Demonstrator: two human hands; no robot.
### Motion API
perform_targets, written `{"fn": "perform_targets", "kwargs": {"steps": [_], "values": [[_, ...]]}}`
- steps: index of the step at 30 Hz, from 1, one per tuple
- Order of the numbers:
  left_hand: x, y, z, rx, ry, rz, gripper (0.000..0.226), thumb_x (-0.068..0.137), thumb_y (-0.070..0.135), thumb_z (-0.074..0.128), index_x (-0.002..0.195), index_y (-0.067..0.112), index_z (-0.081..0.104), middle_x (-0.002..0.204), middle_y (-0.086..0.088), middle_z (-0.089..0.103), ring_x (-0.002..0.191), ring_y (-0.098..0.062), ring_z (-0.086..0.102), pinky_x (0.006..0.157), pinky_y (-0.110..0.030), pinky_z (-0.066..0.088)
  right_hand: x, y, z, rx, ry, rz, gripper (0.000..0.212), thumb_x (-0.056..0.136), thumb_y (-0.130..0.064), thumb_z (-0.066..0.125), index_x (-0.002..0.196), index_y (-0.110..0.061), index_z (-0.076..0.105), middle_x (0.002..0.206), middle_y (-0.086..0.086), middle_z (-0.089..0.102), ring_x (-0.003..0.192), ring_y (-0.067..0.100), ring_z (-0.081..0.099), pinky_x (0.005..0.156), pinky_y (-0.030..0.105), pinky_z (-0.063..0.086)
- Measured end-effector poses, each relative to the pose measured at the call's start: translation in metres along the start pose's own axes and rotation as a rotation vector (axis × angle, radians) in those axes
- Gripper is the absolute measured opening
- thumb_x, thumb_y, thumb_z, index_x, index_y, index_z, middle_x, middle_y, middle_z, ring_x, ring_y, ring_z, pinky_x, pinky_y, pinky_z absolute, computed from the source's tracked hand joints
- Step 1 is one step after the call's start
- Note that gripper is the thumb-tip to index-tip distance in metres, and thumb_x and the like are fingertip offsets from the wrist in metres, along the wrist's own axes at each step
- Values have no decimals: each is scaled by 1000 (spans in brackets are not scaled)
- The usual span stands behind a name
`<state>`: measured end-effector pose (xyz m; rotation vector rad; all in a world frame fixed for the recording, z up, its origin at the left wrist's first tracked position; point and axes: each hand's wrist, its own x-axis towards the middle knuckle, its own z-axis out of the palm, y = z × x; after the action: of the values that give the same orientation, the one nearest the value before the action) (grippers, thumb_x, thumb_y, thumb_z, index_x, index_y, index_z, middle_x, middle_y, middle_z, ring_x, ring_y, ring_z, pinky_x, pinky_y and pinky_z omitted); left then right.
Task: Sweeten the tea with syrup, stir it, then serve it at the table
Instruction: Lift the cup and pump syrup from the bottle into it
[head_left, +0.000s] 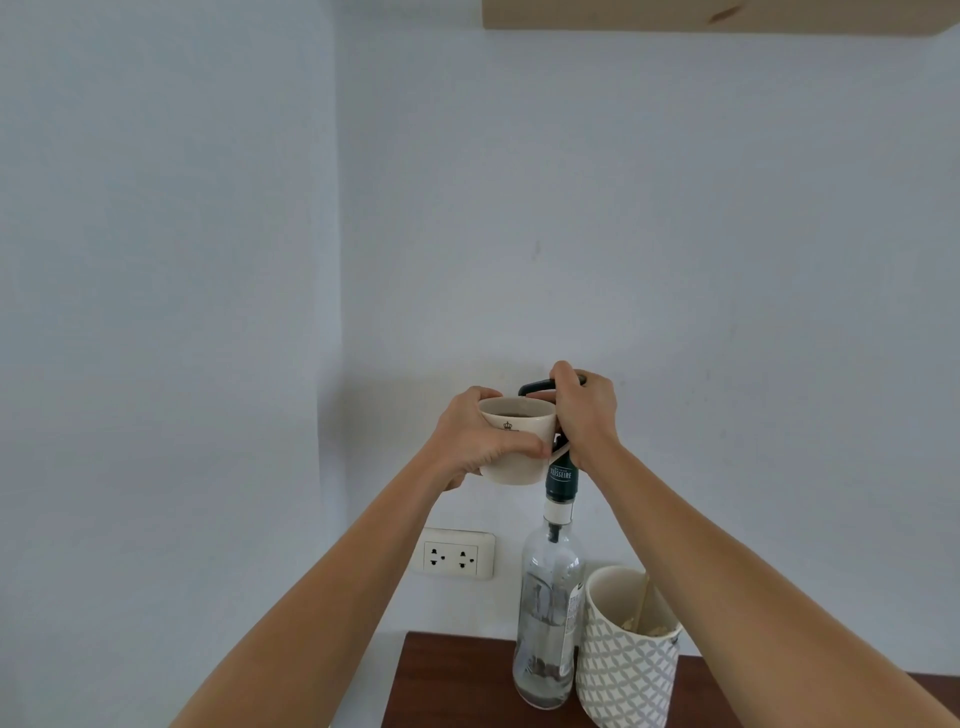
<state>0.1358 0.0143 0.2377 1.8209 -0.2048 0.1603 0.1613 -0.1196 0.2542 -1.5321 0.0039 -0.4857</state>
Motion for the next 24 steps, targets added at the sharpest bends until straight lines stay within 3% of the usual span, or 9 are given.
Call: {"fn": "perform_targets", "kwargs": {"steps": [7, 11, 14, 16, 18, 21, 24], "values": [[-3, 1, 0, 10, 5, -5, 106, 24, 42, 85, 124, 22, 53, 116, -3, 67, 107, -26, 67, 69, -38, 58, 3, 3, 1, -25, -1, -20, 29, 77, -23, 50, 49, -15, 45, 75, 18, 78, 60, 27, 60, 57, 35, 46], [-9, 4, 0, 22, 7, -15, 105, 29, 37, 88, 126, 21, 52, 117, -3, 66, 107, -26, 66, 73, -40, 59, -3, 0, -1, -14, -11, -4, 31, 80, -21, 50, 50, -14, 52, 72, 12, 79, 62, 28, 63, 57, 34, 48], [-13, 4, 2, 13, 9, -5, 105, 31, 37, 87, 128, 20, 52, 119, -4, 66, 106, -25, 66, 68, -35, 56, -8, -2, -6, -21, -51, -2, 33, 87, -34, 56, 67, -10, 69, 72, 5, 80, 70, 26, 71, 67, 38, 55], [-14, 2, 2, 9, 26, 9, 107, 29, 41, 85, 129, 20, 52, 120, -4, 65, 106, -25, 66, 66, -33, 54, -9, -5, -9, -39, -60, -38, 44, 89, -50, 59, 81, -8, 70, 76, 3, 80, 77, 21, 75, 76, 38, 57], [-16, -1, 2, 18, 40, 30, 106, 30, 42, 86, 128, 21, 52, 121, -3, 65, 107, -25, 65, 66, -33, 53, -14, -7, -14, -81, -59, -120, 46, 90, -57, 57, 90, -11, 66, 83, 6, 77, 82, 17, 74, 77, 32, 55], [-23, -9, 4, 39, 45, 53, 107, 30, 43, 88, 128, 22, 52, 120, -2, 65, 105, -23, 65, 66, -30, 51, -36, 0, -27, -151, 14, -242, 36, 98, -46, 51, 109, -13, 63, 96, 0, 69, 92, 14, 64, 73, 19, 44], [-36, -22, 11, 53, 51, 73, 105, 29, 43, 88, 126, 23, 54, 117, 0, 66, 105, -21, 65, 74, -32, 56, -61, 27, -42, -131, 91, -322, 24, 103, -32, 48, 106, -14, 63, 100, -4, 68, 100, 17, 62, 72, 13, 39]]}}
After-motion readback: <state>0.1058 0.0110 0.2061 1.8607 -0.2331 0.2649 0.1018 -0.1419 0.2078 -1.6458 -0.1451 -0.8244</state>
